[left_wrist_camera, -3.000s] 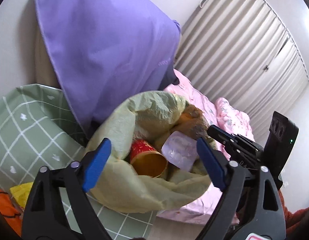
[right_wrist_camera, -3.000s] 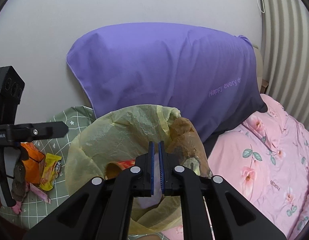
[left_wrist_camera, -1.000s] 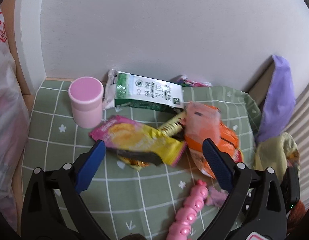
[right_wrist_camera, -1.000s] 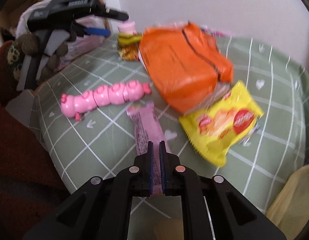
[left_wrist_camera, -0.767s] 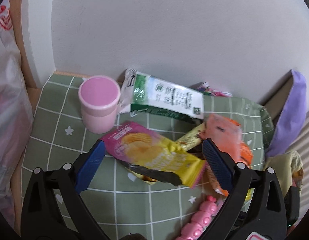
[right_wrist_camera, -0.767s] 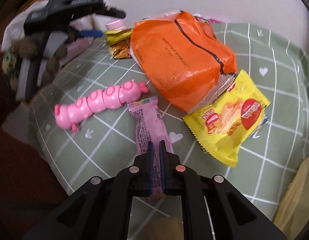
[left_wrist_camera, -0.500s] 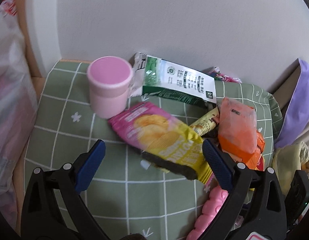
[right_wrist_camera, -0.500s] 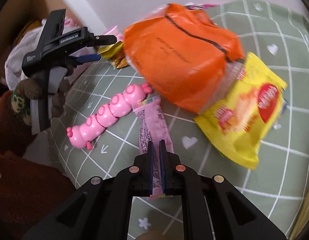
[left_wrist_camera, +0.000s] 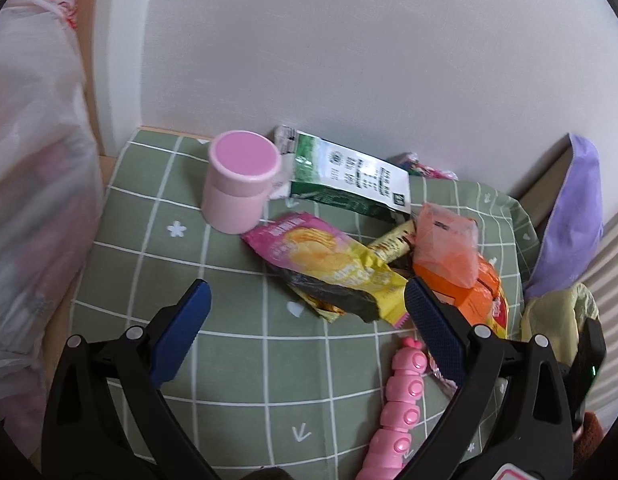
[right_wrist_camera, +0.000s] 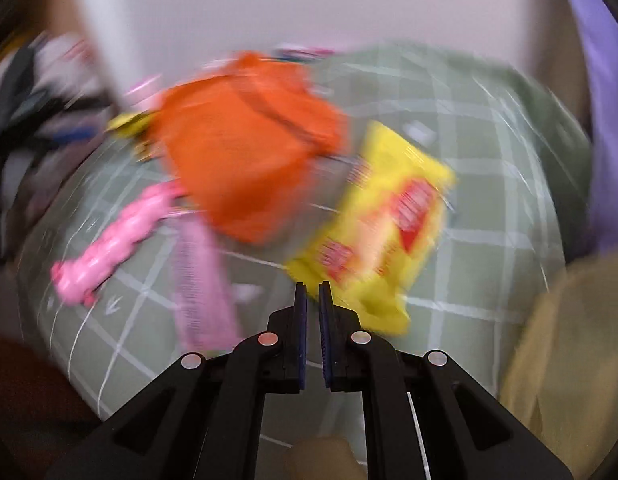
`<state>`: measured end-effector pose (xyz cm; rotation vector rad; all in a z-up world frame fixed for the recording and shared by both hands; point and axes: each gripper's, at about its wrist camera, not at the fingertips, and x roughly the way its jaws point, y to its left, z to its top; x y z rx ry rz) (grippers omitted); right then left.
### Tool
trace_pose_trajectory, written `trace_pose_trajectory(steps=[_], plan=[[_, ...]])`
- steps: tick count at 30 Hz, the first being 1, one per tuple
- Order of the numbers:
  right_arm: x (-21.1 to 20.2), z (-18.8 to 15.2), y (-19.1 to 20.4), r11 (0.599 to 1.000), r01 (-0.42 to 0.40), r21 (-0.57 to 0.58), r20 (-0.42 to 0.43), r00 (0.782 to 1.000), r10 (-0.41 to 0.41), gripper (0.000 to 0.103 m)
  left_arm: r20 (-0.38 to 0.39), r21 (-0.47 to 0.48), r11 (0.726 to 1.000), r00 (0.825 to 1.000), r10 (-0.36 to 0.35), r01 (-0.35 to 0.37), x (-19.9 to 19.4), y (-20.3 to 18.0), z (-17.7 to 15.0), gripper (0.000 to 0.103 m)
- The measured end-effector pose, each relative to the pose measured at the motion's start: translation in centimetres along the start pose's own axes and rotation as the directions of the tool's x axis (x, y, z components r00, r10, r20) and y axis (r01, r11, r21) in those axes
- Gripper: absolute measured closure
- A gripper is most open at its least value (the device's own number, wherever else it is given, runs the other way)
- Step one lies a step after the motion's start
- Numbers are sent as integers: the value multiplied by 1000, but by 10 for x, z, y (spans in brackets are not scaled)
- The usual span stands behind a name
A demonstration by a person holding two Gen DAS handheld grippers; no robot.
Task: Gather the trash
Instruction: 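Return the left tool to the table and grasp the orange bag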
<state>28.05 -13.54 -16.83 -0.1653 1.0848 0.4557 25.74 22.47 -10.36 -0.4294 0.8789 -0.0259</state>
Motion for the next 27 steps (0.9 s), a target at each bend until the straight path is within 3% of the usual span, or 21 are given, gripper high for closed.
trace_pose_trajectory(steps=[3,6,10,16,18,21,24,27], plan=[[2,-1,-14,996,-19,83,-22,1000,21,94,-10,25,999,999,-31,31,1,-8,-2,10],[4,6,-10,997,-26,67,-43,999,29,94,-13,57,996,998,-62,63,0,-18,-2,10],[16,20,2,988,-134,74,-46,989,138,94,-31,93,989,993,-111,114,0,-33,-1,9],[19,22,34,989,-135,-54,-10,991,135,94,-33,169,975,989,-141,145,1,-60,5,9],[5,19,31,991,-136,-11,43,990,136,94,-23,181,971,988,-154,155,1,-65,7,9],[-11,20,5,993,-52,108,104,994,40,94,-25,184,970,987,-160,161,4,-70,9,9],[-7,17,-25,971,-9,238,95,995,-14,94,-26,194,967,986,-162,164,7,-74,8,9],[8,20,-32,951,-50,304,85,996,25,94,-27,204,966,988,-154,156,9,-76,9,9]])
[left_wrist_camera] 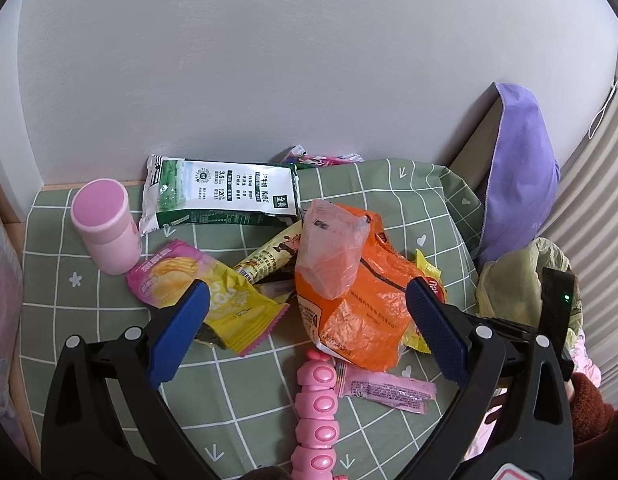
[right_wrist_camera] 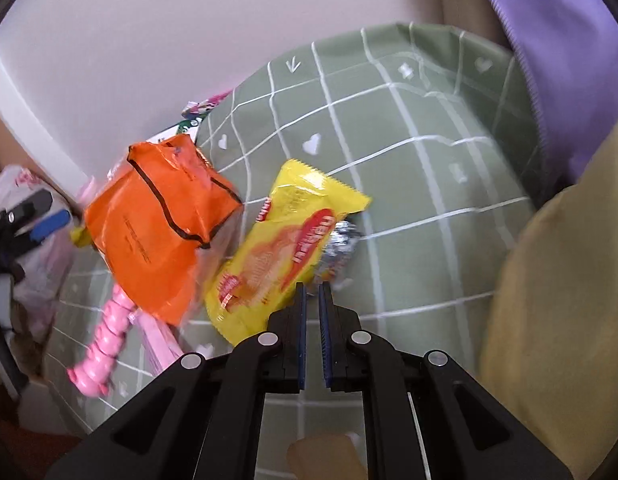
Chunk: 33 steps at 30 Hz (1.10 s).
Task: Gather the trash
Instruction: 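Return the left tool to the table and grasp the orange bag, then lift the orange bag with the left tool while the right tool grasps the yellow wafer packet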
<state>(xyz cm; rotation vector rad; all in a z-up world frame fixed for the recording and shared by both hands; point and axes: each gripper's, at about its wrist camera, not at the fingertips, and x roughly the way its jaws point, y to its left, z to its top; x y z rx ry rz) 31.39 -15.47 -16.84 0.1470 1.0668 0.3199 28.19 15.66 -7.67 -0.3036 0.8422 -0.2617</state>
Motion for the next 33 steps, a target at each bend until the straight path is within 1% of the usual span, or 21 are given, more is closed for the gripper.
trace_pose_trajectory(steps=[1,3,4,6,7,10,12,15,18,20,21,22,23,24,25,27,28,29,30,32,33], plan=[[6,2,3,1000,-10,9,-9,1000,10,94,-1,1,1000,1000,3,-3,0,0,0,9],[20,6,8,999,-29,20,-59,998,30,94,-1,2,1000,1000,6,-6,-1,2,0,9],[25,7,11,999,-26,19,-65,997,28,94,-1,4,1000,1000,9,-9,-2,3,0,9],[28,10,16,1000,-4,-8,-67,998,4,94,0,9,1000,1000,11,-11,-4,5,0,9],[30,14,21,999,6,-38,-85,996,-10,94,-2,12,1000,1000,6,-6,-4,5,0,9],[37,16,28,999,19,-51,-116,993,-25,94,-17,22,1000,1000,-17,17,0,2,3,9],[39,17,32,998,24,-56,-118,992,-31,94,-30,38,999,999,-28,29,6,-4,7,9],[43,19,41,996,41,-79,-94,994,-48,94,-65,75,996,997,-34,39,25,-17,13,9],[46,21,54,978,81,-191,-79,992,-97,94,-95,98,995,995,18,-9,49,-25,19,10],[47,20,59,962,100,-255,-80,989,-124,94,-127,80,996,990,60,-50,64,-23,23,11],[46,20,59,962,95,-258,-83,989,-120,94,-154,36,997,986,67,-63,70,-17,26,18],[43,19,56,965,84,-249,-91,990,-110,94,-164,7,998,985,58,-57,71,-13,27,29],[40,19,51,971,66,-229,-101,991,-91,94,-172,-20,999,984,47,-51,71,-9,27,33],[37,18,46,978,47,-205,-108,992,-71,94,-177,-34,998,983,45,-52,69,-5,27,39],[33,17,41,984,23,-175,-118,992,-44,94,-178,-32,998,983,51,-57,67,-2,25,50],[29,18,32,993,-28,-111,-153,988,11,94,-180,-29,998,982,54,-60,60,3,21,64],[23,19,27,997,-58,-60,-146,988,49,94,-172,-40,998,984,48,-56,53,6,19,64],[14,19,24,995,-101,-14,-95,991,99,94,-157,-51,997,986,47,-55,47,9,18,64],[4,20,20,990,-139,23,-26,990,140,94,-136,-64,996,989,52,-61,38,12,18,64],[-1,22,17,987,-149,63,21,989,147,94,-109,-87,993,991,72,-82,26,18,17,64],[2,24,18,987,-145,74,17,989,144,94,-98,-97,991,992,80,-90,21,22,17,64]])
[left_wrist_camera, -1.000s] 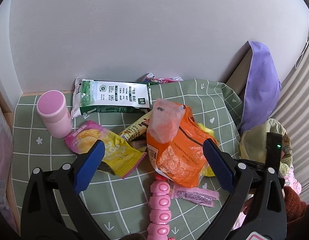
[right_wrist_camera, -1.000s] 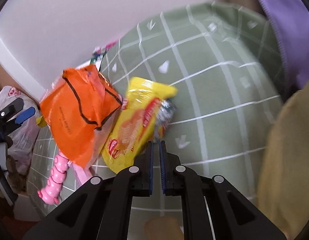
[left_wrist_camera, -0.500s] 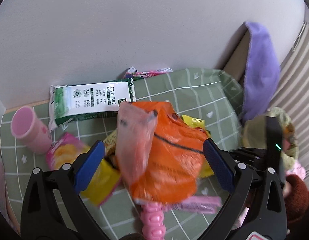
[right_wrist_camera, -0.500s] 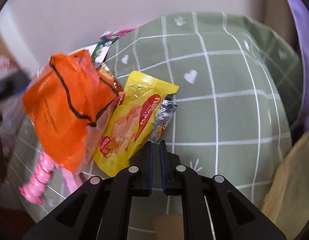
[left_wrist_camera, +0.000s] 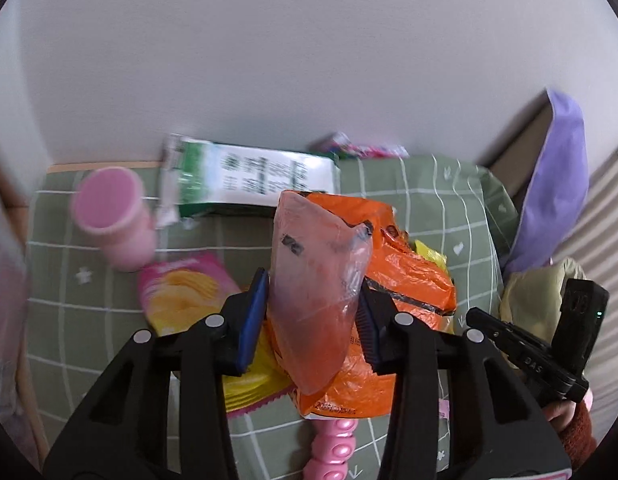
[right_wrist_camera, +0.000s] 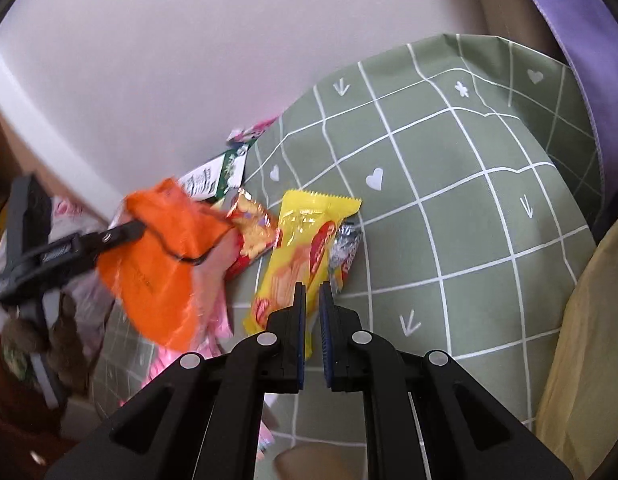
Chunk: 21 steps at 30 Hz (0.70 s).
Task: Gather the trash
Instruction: 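Lift the orange bag with the left tool while the right tool grasps the yellow wafer packet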
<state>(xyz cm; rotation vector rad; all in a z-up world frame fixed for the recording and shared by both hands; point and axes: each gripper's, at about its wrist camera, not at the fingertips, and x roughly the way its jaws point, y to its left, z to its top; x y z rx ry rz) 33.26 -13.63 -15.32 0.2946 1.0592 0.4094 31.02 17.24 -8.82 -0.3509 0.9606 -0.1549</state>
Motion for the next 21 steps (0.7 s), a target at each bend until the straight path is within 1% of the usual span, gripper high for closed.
trace_pose_trajectory(steps=[1,2,4,5,6,8,10,12,13,14,16,17,19,20,21], plan=[[6,2,2,1000,4,-3,-16,1000,-4,94,10,-6,1000,1000,8,-8,-5,3,0,64],[14,5,6,999,26,-22,-34,999,-26,94,18,-10,1000,1000,16,-16,-8,5,1,64],[26,9,14,995,78,-63,-65,994,-82,90,36,-20,999,999,30,-29,-16,11,0,64],[30,11,18,994,80,-74,-73,994,-85,85,41,-24,999,999,34,-33,-18,13,0,64],[36,14,22,991,96,-93,-93,990,-105,75,45,-30,999,998,40,-39,-20,17,-2,64],[52,18,29,983,131,-125,-136,980,-148,64,49,-41,998,998,51,-49,-23,23,-4,64],[60,17,39,973,153,-175,-141,974,-179,59,54,-55,997,997,54,-51,-27,29,-8,64],[67,16,52,949,194,-249,-145,961,-235,52,62,-67,996,996,57,-52,-31,35,-10,64],[72,15,60,931,225,-288,-148,950,-275,51,65,-76,996,996,56,-51,-32,37,-11,64],[77,15,66,919,242,-311,-148,943,-299,48,66,-84,995,996,56,-50,-34,39,-12,64],[83,12,75,890,272,-366,-129,932,-338,47,71,-97,994,996,57,-50,-36,42,-13,64],[83,12,75,890,267,-369,-126,935,-332,47,75,-98,994,995,58,-51,-36,42,-12,64],[80,13,71,907,247,-341,-129,943,-305,47,86,-97,994,995,58,-50,-40,42,-12,64],[75,12,65,918,237,-317,-125,949,-288,51,90,-94,994,994,58,-49,-42,41,-10,64],[69,11,60,927,227,-299,-114,956,-271,68,93,-88,995,994,57,-49,-43,40,-10,64]])
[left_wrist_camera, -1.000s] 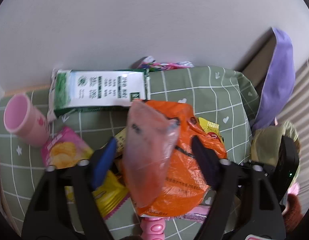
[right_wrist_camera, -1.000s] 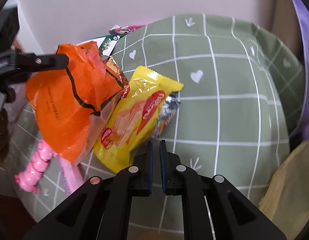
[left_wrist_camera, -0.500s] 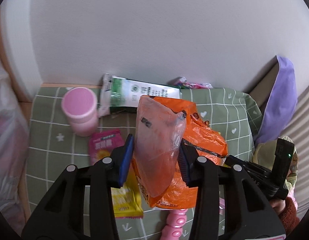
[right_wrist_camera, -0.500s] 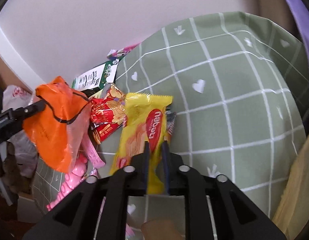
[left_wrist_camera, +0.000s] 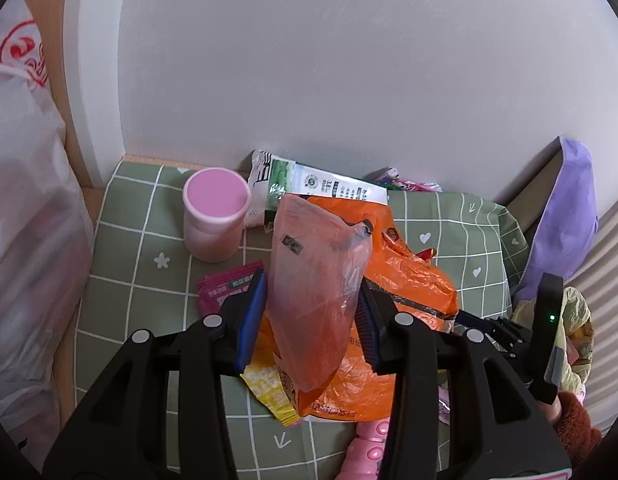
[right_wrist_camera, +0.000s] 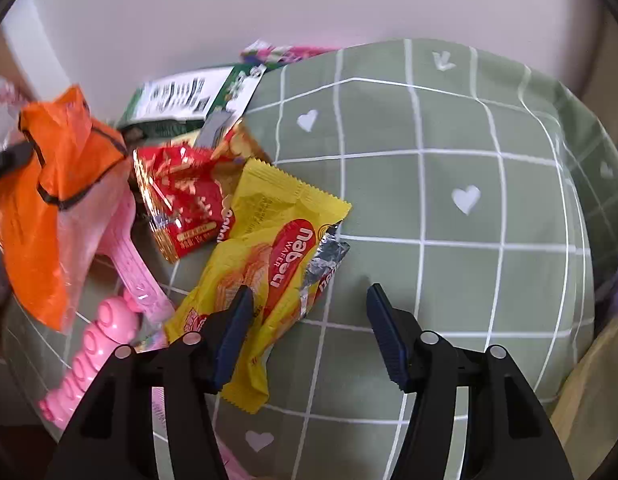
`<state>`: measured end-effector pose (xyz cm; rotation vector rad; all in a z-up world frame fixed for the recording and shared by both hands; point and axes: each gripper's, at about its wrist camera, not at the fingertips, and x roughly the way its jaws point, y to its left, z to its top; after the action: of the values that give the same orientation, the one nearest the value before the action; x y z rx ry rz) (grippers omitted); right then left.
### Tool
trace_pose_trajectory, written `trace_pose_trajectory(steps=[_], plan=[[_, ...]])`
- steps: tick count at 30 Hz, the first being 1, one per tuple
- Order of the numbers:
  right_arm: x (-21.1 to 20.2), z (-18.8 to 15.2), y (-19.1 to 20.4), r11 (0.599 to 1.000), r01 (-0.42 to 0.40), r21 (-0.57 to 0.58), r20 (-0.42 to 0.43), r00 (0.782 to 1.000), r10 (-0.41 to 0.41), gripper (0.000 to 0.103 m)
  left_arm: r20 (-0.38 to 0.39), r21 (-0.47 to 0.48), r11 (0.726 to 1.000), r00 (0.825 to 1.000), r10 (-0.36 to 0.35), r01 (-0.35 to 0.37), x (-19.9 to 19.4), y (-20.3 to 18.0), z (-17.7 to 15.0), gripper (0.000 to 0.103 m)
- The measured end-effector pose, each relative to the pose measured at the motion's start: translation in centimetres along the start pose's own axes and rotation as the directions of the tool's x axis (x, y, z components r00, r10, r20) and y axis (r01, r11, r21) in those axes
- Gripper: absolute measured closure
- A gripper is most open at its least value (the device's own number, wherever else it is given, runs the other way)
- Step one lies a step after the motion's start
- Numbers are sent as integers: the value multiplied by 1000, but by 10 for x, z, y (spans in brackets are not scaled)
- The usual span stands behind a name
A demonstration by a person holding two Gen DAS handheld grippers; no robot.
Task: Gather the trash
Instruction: 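Lift the orange bag with the left tool while the right tool grasps the yellow wafer packet, then carry both items over the trash bag and open both tools to drop them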
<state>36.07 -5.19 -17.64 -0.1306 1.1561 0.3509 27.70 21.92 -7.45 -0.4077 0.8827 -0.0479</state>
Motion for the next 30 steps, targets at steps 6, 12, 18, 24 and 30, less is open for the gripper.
trace_pose_trajectory(steps=[6,12,18,24,30], plan=[[-35,-16,-15,994,-109,15,131,986,106,95,44,47,999,999,-3,1,-13,-14,4,64],[-101,-22,-31,991,-113,65,347,934,84,95,131,95,995,991,-36,24,-40,-38,18,64],[-170,-35,-46,997,-36,70,469,883,-2,95,207,193,976,967,-146,106,-69,-87,38,64],[-255,-61,-67,985,122,121,595,786,-171,95,245,342,907,908,-340,248,-94,-168,58,64],[-334,-109,-114,919,274,284,636,663,-394,95,171,513,783,853,-493,351,-90,-271,49,64]])
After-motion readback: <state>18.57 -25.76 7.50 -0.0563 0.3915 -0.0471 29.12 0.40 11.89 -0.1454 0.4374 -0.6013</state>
